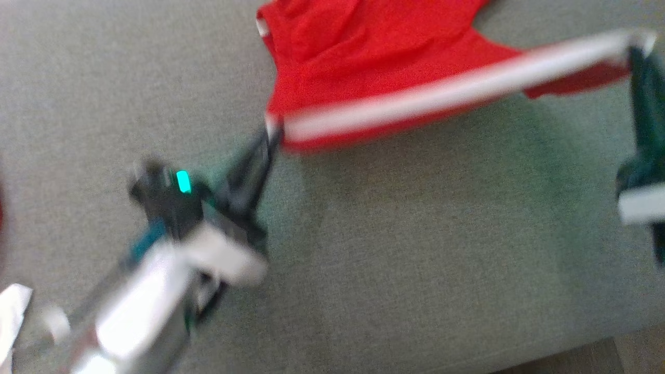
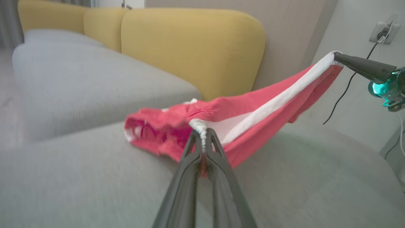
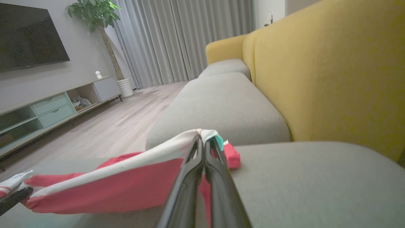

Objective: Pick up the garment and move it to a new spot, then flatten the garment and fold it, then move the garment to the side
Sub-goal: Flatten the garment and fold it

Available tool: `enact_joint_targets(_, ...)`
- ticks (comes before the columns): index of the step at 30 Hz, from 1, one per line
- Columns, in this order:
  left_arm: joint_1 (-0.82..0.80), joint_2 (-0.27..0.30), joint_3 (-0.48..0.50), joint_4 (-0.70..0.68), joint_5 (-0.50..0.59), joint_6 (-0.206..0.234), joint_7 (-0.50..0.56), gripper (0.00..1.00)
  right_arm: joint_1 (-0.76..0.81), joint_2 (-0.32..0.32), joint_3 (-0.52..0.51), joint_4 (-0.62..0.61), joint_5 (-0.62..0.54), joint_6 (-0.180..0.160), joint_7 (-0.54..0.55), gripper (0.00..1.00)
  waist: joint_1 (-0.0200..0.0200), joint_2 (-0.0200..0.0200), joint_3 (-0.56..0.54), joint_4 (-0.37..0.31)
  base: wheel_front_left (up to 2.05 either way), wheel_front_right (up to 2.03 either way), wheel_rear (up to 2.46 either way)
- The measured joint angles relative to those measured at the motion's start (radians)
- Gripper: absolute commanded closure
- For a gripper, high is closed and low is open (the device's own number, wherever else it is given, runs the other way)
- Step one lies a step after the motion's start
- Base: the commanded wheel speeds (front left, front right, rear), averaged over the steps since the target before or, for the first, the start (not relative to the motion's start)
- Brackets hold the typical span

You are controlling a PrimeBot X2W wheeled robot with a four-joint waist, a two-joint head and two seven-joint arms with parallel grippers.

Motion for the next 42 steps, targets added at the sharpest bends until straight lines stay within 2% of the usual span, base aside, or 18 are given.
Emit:
enact_joint_targets(5, 0.307, 0.019, 0.012, -0.100, 0.008, 0.082, 0.000, 1.00, 0.289, 0.010, -0.050, -0.084, 0.000, 0.000, 0.001, 1.00, 0.0000, 0.0000, -0.067, -0.004, 0.00, 0.00, 0.00)
enact_joint_targets(9, 0.466, 0.022, 0.034, -0.207, 0.023, 0.145, 0.000, 1.00, 0.504, 0.012, -0.137, -0.195, -0.001, 0.000, 0.029, 1.00, -0.0002, 0.0001, -0.113, -0.006, 0.00, 0.00, 0.00)
enact_joint_targets(12, 0.523, 0.023, 0.055, -0.283, 0.025, 0.162, 0.000, 1.00, 0.620, 0.012, -0.208, -0.285, -0.008, 0.000, 0.075, 1.00, -0.0001, 0.0000, -0.122, 0.005, 0.00, 0.00, 0.00)
enact_joint_targets(15, 0.529, 0.021, 0.063, -0.334, 0.026, 0.157, 0.000, 1.00, 0.626, 0.018, -0.277, -0.341, -0.036, 0.000, 0.130, 1.00, 0.0001, 0.0000, -0.120, 0.020, 0.00, 0.00, 0.00)
enact_joint_targets(18, 0.485, 0.013, 0.063, -0.331, 0.038, 0.131, 0.000, 1.00, 0.566, 0.015, -0.292, -0.343, -0.065, 0.000, 0.192, 1.00, 0.0000, 0.0001, -0.108, 0.037, 0.00, 0.00, 0.00)
enact_joint_targets(22, 0.324, -0.054, 0.068, -0.263, 0.028, 0.111, 0.030, 1.00, 0.394, -0.016, -0.254, -0.281, -0.066, 0.000, 0.268, 1.00, 0.0003, 0.0000, -0.072, 0.060, 0.00, 0.00, 0.00)
enact_joint_targets(28, 0.084, -0.142, 0.066, -0.113, 0.016, 0.078, 0.110, 1.00, 0.067, -0.097, -0.127, -0.131, -0.065, 0.000, 0.362, 1.00, 0.0006, 0.0000, 0.011, 0.099, 0.00, 0.00, 0.00)
enact_joint_targets(31, 0.005, -0.174, 0.072, -0.038, 0.015, 0.079, 0.126, 1.00, -0.099, -0.125, -0.025, -0.054, -0.066, 0.000, 0.384, 1.00, 0.0006, 0.0000, 0.056, 0.119, 0.00, 0.00, 0.00)
enact_joint_targets(34, -0.053, -0.198, 0.083, 0.025, 0.022, 0.106, 0.138, 1.00, -0.244, -0.150, 0.074, 0.032, -0.087, 0.000, 0.388, 1.00, 0.0007, 0.0000, 0.095, 0.139, 0.00, 0.00, 0.00)
enact_joint_targets(38, -0.100, -0.225, 0.085, 0.070, 0.037, 0.126, 0.136, 1.00, -0.393, -0.155, 0.186, 0.146, -0.095, 0.000, 0.381, 1.00, 0.0006, 0.0000, 0.134, 0.167, 0.00, 0.00, 0.00)
enact_joint_targets(42, -0.116, -0.239, 0.082, 0.085, 0.044, 0.125, 0.112, 1.00, -0.503, -0.155, 0.278, 0.256, -0.090, 0.000, 0.353, 1.00, 0.0005, 0.0000, 0.161, 0.192, 0.00, 0.00, 0.00)
